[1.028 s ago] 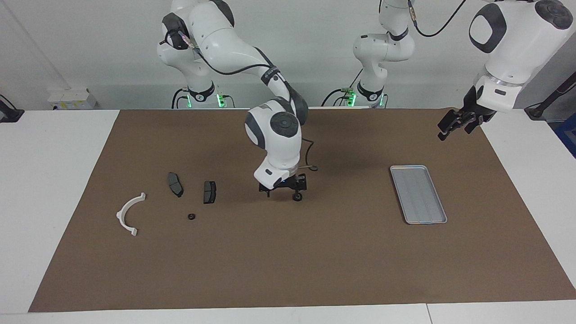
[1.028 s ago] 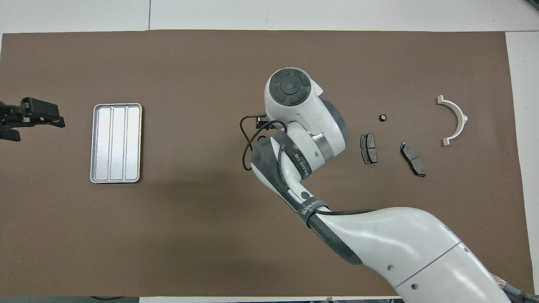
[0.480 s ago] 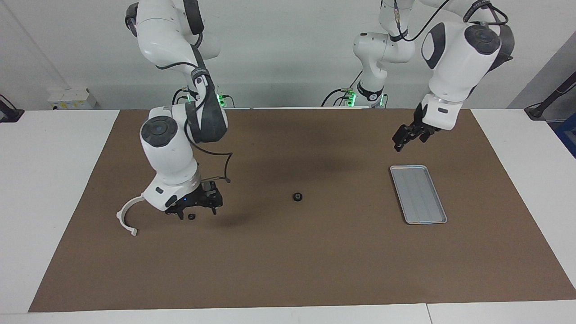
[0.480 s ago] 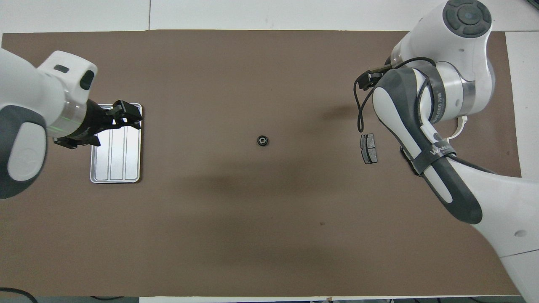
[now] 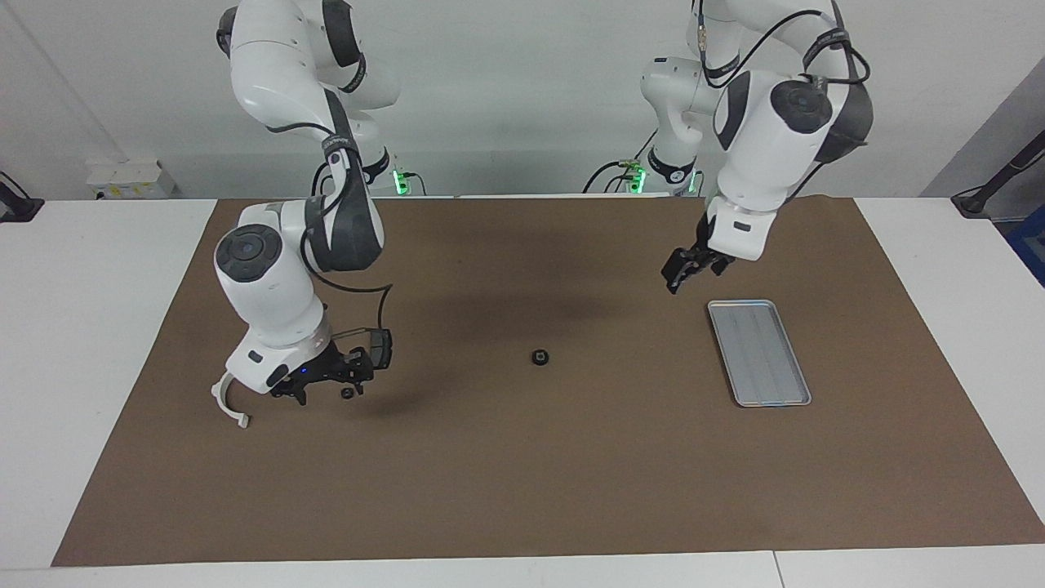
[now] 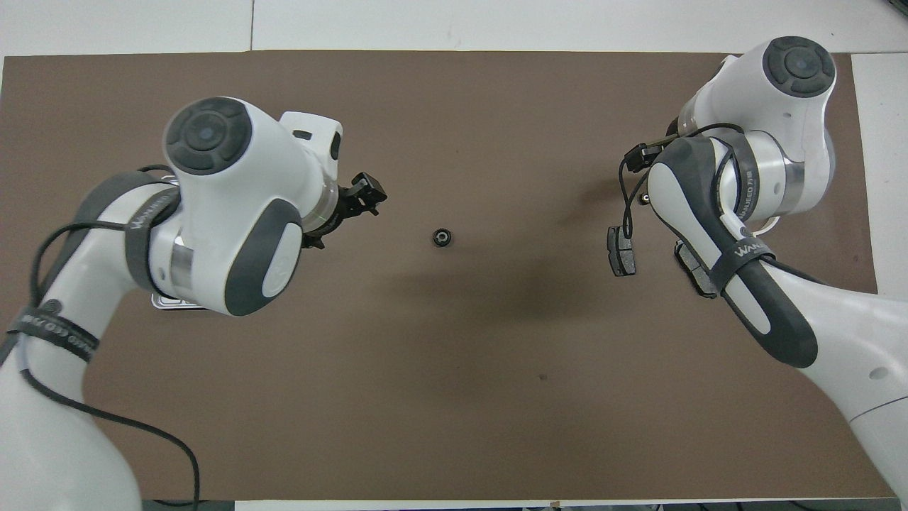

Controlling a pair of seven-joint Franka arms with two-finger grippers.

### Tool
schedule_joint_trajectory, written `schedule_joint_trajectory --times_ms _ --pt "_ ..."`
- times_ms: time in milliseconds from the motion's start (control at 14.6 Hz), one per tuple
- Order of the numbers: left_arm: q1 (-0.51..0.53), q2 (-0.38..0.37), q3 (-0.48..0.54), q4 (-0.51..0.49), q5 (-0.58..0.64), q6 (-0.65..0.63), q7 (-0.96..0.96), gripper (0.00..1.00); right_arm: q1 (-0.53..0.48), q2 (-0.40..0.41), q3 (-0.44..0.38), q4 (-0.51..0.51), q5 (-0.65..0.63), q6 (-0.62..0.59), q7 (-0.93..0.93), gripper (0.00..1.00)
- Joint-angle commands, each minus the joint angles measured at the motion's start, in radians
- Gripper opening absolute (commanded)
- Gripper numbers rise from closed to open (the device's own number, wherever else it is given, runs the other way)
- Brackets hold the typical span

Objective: Pick bearing gear from pile to tray
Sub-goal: 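Reach the left gripper to the black ring at center and grasp it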

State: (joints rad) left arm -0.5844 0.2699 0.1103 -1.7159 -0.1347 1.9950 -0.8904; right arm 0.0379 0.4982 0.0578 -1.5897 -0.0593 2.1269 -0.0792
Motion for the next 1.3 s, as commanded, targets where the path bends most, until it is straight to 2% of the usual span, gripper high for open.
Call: schedule_joint_trajectory --times_ms 0,206,411,891,959,1165,1234 --pt "-0.06 0.22 0.02 0.207 -0.026 -0.002 -0.086 1.0 -0.012 -0.059 0.011 -0.084 0.015 0.027 -0.025 0.92" --pt "-0.102 0.334 0.022 0.243 -0.051 0.074 -0.137 1.0 -0.012 -0.064 0.011 -0.127 0.015 0.054 -0.027 0.92" --pt "-0.118 0.39 0.022 0.271 -0.057 0.114 -0.163 1.0 -0.012 -0.078 0.011 -0.174 0.015 0.079 -0.03 0.92" --pt "-0.152 0.387 0.02 0.256 -0.057 0.099 -0.189 1.0 -0.012 -0.079 0.011 -0.231 0.015 0.131 -0.03 0.92" --pt "-0.156 0.384 0.02 0.246 -0.057 0.099 -0.194 0.98 -0.013 -0.079 0.011 -0.234 0.015 0.143 -0.03 0.92" --pt "-0.164 0.381 0.022 0.245 -0.057 0.096 -0.206 0.78 -0.015 -0.073 0.011 -0.24 0.015 0.151 -0.034 0.92" --pt "-0.161 0.381 0.023 0.245 -0.057 0.097 -0.206 0.75 -0.018 -0.07 0.011 -0.24 0.015 0.151 -0.042 0.92"
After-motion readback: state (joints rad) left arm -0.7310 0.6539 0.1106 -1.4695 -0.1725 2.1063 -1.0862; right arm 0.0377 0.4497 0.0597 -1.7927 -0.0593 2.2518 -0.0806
